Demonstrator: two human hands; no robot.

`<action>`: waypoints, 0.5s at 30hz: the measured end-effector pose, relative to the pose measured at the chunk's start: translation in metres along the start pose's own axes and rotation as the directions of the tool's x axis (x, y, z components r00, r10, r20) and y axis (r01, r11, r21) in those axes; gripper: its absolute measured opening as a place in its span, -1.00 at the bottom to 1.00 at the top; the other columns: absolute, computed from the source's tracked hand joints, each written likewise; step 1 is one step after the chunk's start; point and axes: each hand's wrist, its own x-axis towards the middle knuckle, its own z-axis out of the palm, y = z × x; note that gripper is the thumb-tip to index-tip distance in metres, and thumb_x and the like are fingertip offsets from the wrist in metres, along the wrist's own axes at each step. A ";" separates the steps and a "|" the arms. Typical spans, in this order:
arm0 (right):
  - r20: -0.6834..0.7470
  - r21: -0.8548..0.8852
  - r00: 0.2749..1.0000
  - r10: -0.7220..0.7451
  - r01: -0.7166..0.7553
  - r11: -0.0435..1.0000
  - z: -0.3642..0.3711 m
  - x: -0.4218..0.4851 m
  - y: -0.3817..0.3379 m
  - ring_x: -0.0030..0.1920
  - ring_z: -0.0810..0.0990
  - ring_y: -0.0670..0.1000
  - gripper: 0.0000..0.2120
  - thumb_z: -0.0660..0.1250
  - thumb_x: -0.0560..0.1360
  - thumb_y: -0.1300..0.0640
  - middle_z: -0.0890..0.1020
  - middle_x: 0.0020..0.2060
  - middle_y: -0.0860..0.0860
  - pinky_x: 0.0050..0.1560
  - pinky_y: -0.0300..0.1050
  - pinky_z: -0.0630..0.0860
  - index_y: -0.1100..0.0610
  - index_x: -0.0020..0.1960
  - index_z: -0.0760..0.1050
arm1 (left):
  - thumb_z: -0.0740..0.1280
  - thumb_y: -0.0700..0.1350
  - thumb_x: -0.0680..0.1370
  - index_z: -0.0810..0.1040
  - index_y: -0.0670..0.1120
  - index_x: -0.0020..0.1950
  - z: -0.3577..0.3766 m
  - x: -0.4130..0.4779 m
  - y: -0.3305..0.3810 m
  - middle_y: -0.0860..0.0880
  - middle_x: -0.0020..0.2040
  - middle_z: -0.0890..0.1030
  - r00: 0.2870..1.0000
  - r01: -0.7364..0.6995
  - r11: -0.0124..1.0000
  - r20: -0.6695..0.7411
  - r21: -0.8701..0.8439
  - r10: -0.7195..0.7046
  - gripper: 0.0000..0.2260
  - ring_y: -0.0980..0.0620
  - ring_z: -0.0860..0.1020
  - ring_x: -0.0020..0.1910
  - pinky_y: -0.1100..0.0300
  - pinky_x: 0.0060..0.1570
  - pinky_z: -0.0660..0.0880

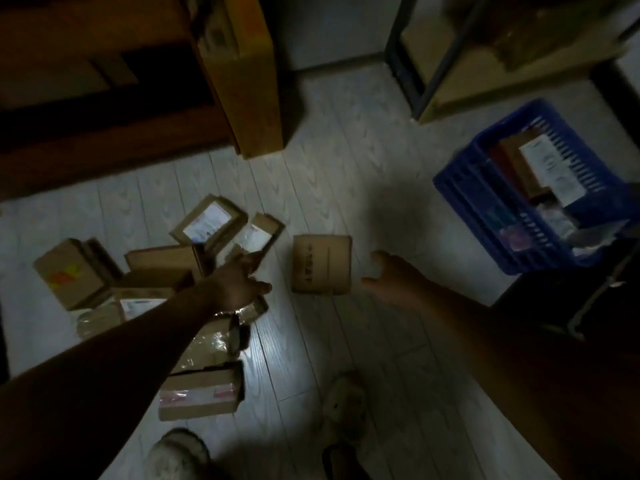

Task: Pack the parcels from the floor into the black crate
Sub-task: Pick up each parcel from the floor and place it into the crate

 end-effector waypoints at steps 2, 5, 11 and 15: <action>-0.011 0.027 1.000 -0.015 0.016 1.000 0.026 0.052 0.015 0.35 0.40 0.15 -0.32 0.30 0.53 -0.05 0.33 0.42 0.13 0.19 -0.08 0.41 0.08 0.53 0.07 | 0.39 0.00 0.48 0.26 -0.13 0.48 0.031 0.049 -0.014 -0.13 0.46 0.32 1.000 0.000 1.000 0.000 -0.016 0.000 -0.37 -0.10 0.36 0.38 0.06 0.36 0.32; -0.037 0.071 0.999 -0.018 0.021 0.997 0.077 0.129 0.037 0.27 0.48 0.16 -0.29 0.32 0.50 -0.07 0.43 0.35 0.13 0.11 -0.10 0.44 0.08 0.52 0.08 | 0.40 -0.05 0.49 0.21 -0.13 0.50 0.082 0.117 -0.034 -0.15 0.47 0.29 0.998 0.056 0.996 -0.017 -0.066 -0.057 -0.36 -0.11 0.38 0.36 0.08 0.30 0.36; -0.082 0.392 0.988 0.134 -0.092 0.915 0.166 0.233 0.081 0.48 0.20 0.19 -0.11 0.31 0.51 -0.10 0.08 0.53 0.13 0.41 0.02 0.27 0.04 0.56 -0.24 | 0.40 0.03 0.49 -0.03 -0.09 0.56 0.172 0.211 -0.056 -0.10 0.52 0.20 0.983 0.155 0.945 -0.048 -0.287 -0.176 -0.19 -0.07 0.30 0.42 0.21 0.24 0.30; -0.017 0.520 0.995 0.100 -0.077 0.851 0.196 0.244 0.091 0.40 0.36 0.17 -0.04 0.42 0.40 -0.16 0.28 0.48 0.11 0.34 0.04 0.39 0.07 0.57 -0.08 | 0.41 -0.11 0.49 0.32 -0.24 0.35 0.206 0.236 -0.063 -0.17 0.19 0.55 0.984 0.145 0.869 -0.023 -0.473 -0.177 -0.49 -0.02 0.56 -0.01 0.38 -0.32 0.47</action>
